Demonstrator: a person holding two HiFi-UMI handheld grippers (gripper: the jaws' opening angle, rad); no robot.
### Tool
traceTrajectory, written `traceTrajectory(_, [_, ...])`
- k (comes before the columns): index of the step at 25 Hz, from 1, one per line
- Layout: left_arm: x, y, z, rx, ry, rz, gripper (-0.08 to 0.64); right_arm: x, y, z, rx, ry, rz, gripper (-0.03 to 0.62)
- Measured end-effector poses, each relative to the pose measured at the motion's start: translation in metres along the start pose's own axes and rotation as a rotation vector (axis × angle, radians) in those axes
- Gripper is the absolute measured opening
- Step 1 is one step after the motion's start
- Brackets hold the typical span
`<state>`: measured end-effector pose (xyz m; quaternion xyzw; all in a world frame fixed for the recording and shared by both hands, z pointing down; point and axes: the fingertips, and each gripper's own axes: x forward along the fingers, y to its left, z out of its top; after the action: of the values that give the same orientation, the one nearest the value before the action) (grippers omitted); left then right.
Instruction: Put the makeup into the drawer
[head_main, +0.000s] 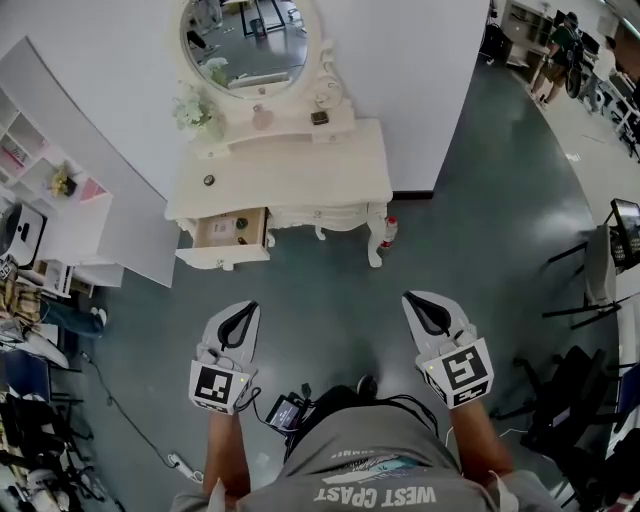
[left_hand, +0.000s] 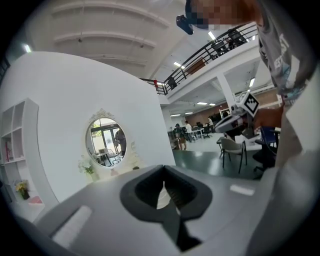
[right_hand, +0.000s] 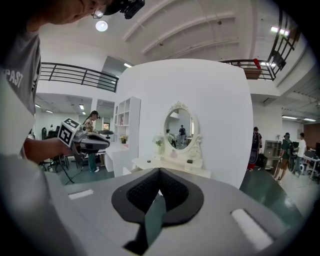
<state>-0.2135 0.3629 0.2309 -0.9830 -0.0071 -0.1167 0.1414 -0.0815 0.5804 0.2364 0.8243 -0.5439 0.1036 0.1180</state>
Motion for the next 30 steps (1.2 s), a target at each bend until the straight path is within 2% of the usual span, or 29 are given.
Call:
traceTrajectory(4, [0.021, -0.006, -0.001, -0.022, 0.003, -0.028, 0.002, 0.003, -0.017, -0.013, 0.023, 0.031, -0.014, 0.002])
traceTrajectory(12, [0.052, 0.025, -0.002, -0.042, -0.002, -0.003, 0.002, 0.043, -0.035, -0.006, 0.017, 0.043, 0.001, 0.002])
traceTrajectory(25, [0.150, 0.137, 0.008, -0.005, -0.065, -0.082, 0.002, 0.165, -0.074, 0.049, 0.021, 0.021, -0.081, 0.002])
traceTrajectory(30, [0.183, 0.170, 0.009, -0.022, -0.081, -0.128, 0.002, 0.206, -0.087, 0.057, 0.035, 0.038, -0.120, 0.002])
